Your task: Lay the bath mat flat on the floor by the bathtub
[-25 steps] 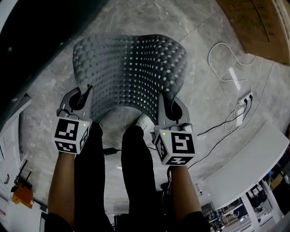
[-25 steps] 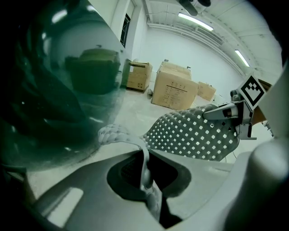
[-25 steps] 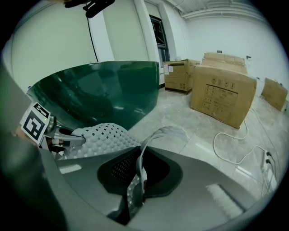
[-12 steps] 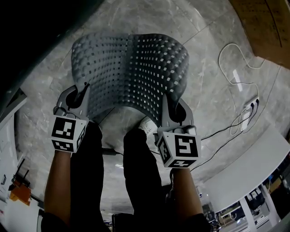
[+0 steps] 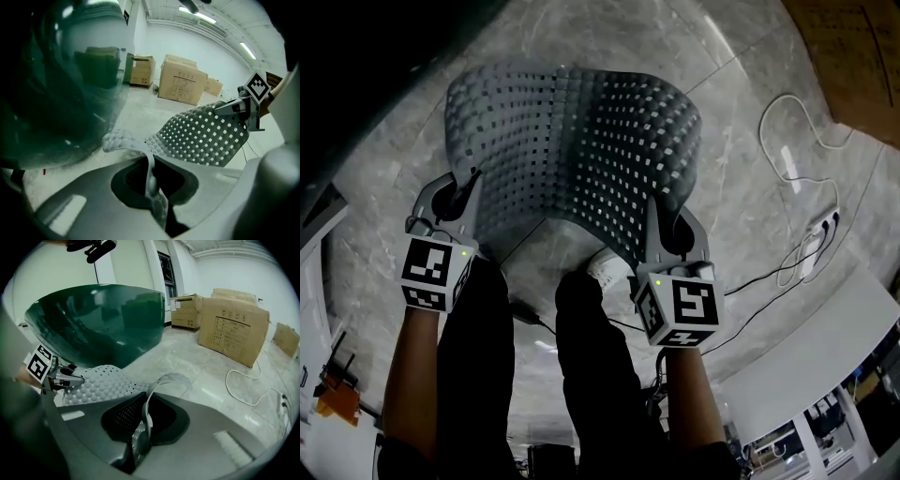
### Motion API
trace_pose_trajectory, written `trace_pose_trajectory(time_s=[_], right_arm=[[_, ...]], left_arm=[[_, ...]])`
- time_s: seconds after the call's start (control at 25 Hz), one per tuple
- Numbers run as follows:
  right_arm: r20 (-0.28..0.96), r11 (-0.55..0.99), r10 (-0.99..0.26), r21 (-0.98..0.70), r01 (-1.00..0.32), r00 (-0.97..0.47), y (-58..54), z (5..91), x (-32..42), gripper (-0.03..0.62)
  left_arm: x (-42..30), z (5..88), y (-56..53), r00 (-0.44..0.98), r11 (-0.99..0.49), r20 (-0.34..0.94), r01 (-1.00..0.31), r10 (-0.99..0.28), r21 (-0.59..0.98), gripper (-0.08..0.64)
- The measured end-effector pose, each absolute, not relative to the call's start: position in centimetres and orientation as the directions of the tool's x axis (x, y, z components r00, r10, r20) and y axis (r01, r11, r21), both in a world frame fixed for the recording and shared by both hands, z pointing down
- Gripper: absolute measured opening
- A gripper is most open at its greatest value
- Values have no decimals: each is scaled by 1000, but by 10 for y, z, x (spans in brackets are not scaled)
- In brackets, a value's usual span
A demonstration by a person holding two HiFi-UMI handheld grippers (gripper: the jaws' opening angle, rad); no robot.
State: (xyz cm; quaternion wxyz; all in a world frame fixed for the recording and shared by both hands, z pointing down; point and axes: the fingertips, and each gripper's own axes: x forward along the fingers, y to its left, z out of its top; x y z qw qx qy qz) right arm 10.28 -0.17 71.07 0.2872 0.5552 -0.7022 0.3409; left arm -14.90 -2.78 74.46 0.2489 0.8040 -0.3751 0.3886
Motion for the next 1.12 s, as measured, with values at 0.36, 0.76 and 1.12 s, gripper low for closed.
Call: trace_pose_trajectory(time_s=[0.36, 0.76, 1.12], right_arm=[[785, 110, -591, -146, -983, -183, 8, 734, 123, 46], [795, 59, -591, -125, -990, -135, 16, 769, 156, 46], [802, 76, -587, -86, -993, -114, 20, 805, 177, 46]], left_arm=[[-175, 770, -32, 395, -574, 820, -812, -413, 102, 14], [-202, 805, -30, 363, -530, 832, -842, -419, 100, 14], [-229, 844, -35, 325, -538, 850, -841, -414, 59, 14]])
